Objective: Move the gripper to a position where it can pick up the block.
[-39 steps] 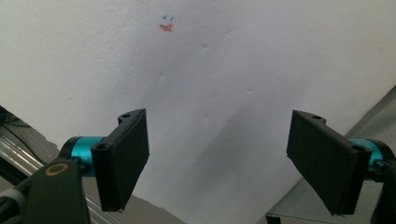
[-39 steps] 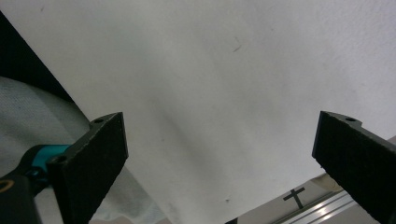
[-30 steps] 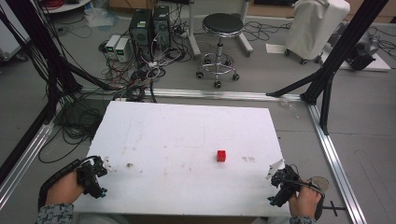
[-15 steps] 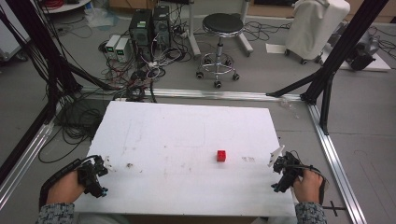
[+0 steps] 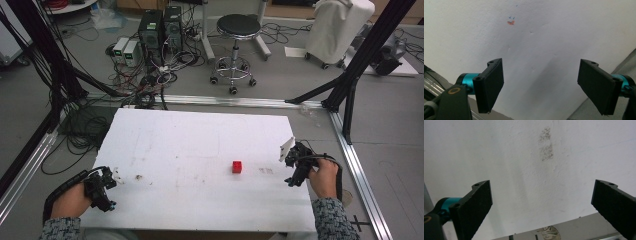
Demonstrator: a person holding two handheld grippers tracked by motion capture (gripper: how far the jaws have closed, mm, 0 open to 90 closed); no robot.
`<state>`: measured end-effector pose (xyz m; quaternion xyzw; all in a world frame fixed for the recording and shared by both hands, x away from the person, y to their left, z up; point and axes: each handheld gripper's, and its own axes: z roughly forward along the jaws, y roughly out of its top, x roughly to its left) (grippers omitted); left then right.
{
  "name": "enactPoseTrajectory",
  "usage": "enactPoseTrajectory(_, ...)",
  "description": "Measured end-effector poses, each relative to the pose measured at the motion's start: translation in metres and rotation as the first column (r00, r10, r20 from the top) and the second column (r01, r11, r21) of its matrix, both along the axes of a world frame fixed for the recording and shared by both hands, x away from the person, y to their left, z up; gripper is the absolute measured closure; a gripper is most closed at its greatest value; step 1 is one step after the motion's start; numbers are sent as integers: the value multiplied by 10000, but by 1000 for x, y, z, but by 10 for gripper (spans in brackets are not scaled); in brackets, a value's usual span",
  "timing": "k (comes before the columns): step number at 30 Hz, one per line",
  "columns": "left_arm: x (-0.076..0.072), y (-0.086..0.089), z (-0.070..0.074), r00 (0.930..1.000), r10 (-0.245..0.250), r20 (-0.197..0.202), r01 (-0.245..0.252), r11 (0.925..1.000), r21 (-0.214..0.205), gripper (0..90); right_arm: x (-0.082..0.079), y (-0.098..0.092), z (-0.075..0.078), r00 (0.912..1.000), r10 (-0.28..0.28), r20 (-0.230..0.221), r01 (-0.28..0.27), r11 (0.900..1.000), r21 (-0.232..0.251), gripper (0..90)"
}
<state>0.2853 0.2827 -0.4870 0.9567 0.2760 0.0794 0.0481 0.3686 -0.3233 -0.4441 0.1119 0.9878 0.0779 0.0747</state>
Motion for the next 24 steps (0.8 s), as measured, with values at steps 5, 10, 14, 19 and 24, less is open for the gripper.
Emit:
enactPoseTrajectory(5,1,0,0,9999,61,96,-61,10000,4,213,13,12,10,9994,346,87,-344,9993,-177,26)
enactPoseTrajectory(10,1,0,0,10000,34,41,-33,10000,-32,213,22,21,18,9990,436,102,-435,9990,-98,26)
enactPoseTrajectory(14,1,-1,-1,10000,21,57,-21,10000,5,213,29,33,23,9954,943,155,-943,9955,-48,26)
enactPoseTrajectory(19,1,1,-1,9999,94,102,-93,10000,-31,213,36,50,28,9925,1219,108,-1218,9925,-60,26)
enactPoseTrajectory(24,1,3,0,9999,97,123,-96,9999,-76,214,43,68,29,9853,1710,-3,-1710,9853,-49,26)
